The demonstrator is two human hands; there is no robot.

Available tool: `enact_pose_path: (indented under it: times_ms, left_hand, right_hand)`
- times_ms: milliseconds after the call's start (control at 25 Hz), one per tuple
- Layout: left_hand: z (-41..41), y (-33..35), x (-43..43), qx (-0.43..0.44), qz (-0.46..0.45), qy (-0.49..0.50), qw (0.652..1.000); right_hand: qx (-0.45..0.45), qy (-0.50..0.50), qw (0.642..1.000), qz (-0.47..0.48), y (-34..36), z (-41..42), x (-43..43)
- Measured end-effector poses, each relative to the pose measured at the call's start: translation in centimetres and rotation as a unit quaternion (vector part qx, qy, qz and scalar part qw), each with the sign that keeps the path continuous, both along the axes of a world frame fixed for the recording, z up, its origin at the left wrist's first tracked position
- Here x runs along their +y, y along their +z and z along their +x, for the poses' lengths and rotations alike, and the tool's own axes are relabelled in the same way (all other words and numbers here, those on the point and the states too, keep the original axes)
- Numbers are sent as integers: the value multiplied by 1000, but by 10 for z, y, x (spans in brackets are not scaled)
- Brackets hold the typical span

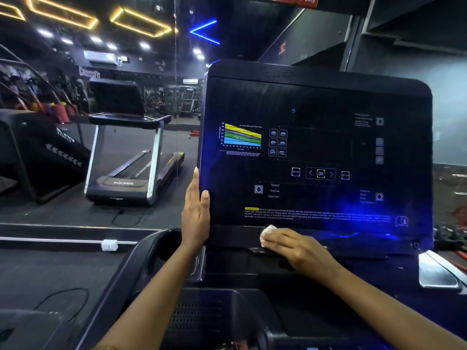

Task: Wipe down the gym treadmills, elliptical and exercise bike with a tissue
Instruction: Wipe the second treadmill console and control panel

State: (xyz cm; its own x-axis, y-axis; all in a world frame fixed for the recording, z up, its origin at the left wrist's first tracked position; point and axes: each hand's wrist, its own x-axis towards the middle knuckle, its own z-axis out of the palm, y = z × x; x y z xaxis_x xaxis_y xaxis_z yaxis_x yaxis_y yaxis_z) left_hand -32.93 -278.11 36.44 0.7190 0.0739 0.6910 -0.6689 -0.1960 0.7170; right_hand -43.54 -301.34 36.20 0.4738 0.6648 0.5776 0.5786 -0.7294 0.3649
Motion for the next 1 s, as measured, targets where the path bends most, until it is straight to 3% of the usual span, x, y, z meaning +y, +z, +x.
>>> enact_pose_path:
  times_ms: [440,640,800,1000]
  left_hand:
    - [-4,3,1,10,18,3,1000]
    - [-6,4,2,19,21,6,1000]
    - [-6,4,1,19,24,9,999]
    - [-6,3,1,23,37,12,999]
  right_hand:
    - [-3,-58,992,108,-9,-1,3]
    - [-60,-145,963,218,-16,-17,-11]
    - [-60,-98,973,200,-18,0,32]
    - [3,-53,981,185,-15,22,81]
